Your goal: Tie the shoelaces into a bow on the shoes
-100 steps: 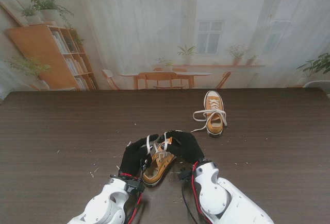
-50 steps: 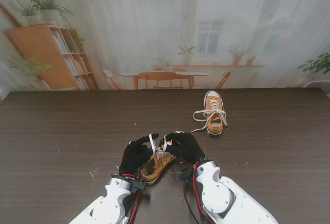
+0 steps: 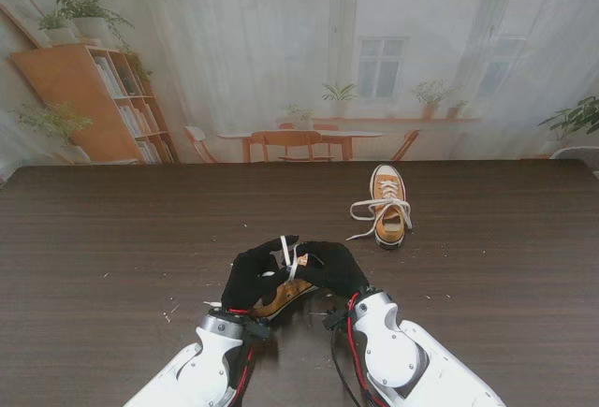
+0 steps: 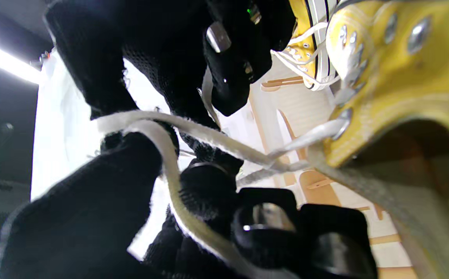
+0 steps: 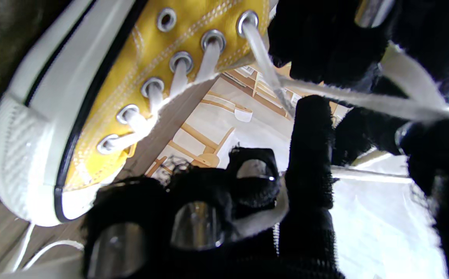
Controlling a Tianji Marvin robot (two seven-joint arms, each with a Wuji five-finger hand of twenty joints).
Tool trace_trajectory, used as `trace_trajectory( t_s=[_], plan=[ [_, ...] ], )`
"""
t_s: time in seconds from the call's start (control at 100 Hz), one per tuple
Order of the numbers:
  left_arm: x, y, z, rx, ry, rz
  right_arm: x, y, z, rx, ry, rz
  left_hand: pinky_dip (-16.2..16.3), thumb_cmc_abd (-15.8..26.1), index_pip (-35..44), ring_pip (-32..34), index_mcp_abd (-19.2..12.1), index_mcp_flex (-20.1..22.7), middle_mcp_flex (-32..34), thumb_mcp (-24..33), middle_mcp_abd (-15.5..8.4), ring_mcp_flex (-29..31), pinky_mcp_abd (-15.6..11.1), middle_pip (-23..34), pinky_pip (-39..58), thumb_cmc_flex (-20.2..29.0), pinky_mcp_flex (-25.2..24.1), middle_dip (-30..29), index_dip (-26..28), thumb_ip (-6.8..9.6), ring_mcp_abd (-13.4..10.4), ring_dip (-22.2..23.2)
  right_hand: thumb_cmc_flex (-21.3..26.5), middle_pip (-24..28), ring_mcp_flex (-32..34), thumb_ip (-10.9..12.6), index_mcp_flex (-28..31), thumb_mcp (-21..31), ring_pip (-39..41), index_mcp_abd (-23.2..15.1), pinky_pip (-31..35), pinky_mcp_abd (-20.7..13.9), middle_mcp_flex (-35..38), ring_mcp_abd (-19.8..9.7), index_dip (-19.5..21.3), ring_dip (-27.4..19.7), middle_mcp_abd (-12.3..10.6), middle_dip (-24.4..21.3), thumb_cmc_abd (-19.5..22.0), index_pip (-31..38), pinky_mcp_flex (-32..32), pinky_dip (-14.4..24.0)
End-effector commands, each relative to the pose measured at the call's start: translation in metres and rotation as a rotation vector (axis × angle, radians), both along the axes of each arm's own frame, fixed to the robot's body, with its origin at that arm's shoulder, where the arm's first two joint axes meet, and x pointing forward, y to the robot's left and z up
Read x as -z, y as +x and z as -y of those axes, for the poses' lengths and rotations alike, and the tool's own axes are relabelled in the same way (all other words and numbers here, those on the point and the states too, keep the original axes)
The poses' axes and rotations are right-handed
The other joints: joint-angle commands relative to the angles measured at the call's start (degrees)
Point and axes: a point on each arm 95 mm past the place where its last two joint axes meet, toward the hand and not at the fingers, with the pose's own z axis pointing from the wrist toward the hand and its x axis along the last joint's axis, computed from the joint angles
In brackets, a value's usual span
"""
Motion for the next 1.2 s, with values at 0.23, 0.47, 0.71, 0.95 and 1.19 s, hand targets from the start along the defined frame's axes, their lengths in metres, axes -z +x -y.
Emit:
trace_trajectory(
  t_s=[0.23, 0.47, 0.71, 0.95, 1.19],
  plan=[
    [0.013, -0.005, -0.009, 0.001, 0.109, 0.013, 0.001, -0.004, 0.000, -0.008, -0.009, -0.009, -0.40, -3.10, -1.90, 0.85, -8.76, -0.44, 3.91, 1.70, 1.54, 1.16, -4.48, -0.27, 13.89, -0.71, 0.89, -0.92, -0.35, -0.35, -0.37, -0.34, -0.55, -0.92, 0.96, -1.45, 0.65, -1.85, -0.56, -0.59, 13.79, -0.98, -2.65, 0.03, 1.46, -1.54, 0.14, -1.26, -1.45, 1.18, 0.97, -0.87],
    [0.007, -0.010, -0.010, 0.022, 0.191, 0.025, 0.002, -0.005, 0.000, -0.003, -0.022, -0.010, -0.55, -2.62, -1.40, 0.94, -9.36, 0.78, 3.80, 2.77, -0.16, 1.18, -5.90, 0.12, 13.91, -1.83, 0.96, -0.72, -0.17, 0.49, -1.85, -0.34, 2.12, -2.26, 0.95, -1.33, 2.48, -0.15, -3.35, 0.01, 11.53, -0.16, -6.06, 1.01, 3.18, -3.50, 0.66, -2.48, -4.24, 2.42, 0.69, -2.13],
    [0.003, -0.013, -0.009, 0.028, 0.224, 0.027, 0.000, -0.005, 0.000, -0.006, -0.033, 0.003, -0.58, -2.25, -1.45, 1.09, -9.15, 0.65, 3.78, 3.41, -0.32, 1.19, -6.35, 0.29, 14.07, -1.78, 0.99, -0.62, -0.18, 0.97, -2.34, -0.29, 3.74, -1.90, 0.97, -1.33, 4.37, 1.13, -3.81, 0.23, 10.87, 0.08, -6.52, 0.71, 5.15, -4.24, 0.20, -3.05, -6.34, 3.80, 0.62, -2.58],
    [-0.006, -0.017, -0.007, 0.007, 0.301, 0.036, -0.001, -0.006, 0.002, -0.015, -0.043, 0.011, -0.68, -1.60, -1.60, 1.06, -8.89, 0.32, 3.74, 3.25, -1.16, 1.20, -7.11, 0.23, 14.09, -2.17, 1.04, -0.62, -0.22, 1.19, -3.12, -0.32, 2.67, -2.39, 0.93, -1.54, 5.07, 1.00, -5.11, -0.23, 9.68, 0.44, -7.42, 1.16, 6.27, -5.06, 0.45, -3.49, -6.22, 3.61, 0.42, -3.10],
    [-0.011, -0.021, -0.003, -0.010, 0.326, 0.042, -0.001, -0.006, 0.005, -0.030, -0.067, 0.010, -0.76, -1.28, -1.69, 1.06, -8.90, 0.09, 3.73, 3.00, -1.38, 1.20, -7.40, 0.19, 14.14, -2.17, 1.04, -0.58, -0.26, 1.36, -3.37, -0.33, 2.31, -3.16, 0.91, -1.59, 5.98, 0.59, -6.95, -0.40, 7.99, 1.43, -8.19, 1.75, 7.11, -6.11, 0.67, -3.93, -5.97, 3.48, 0.15, -3.75]
  ],
)
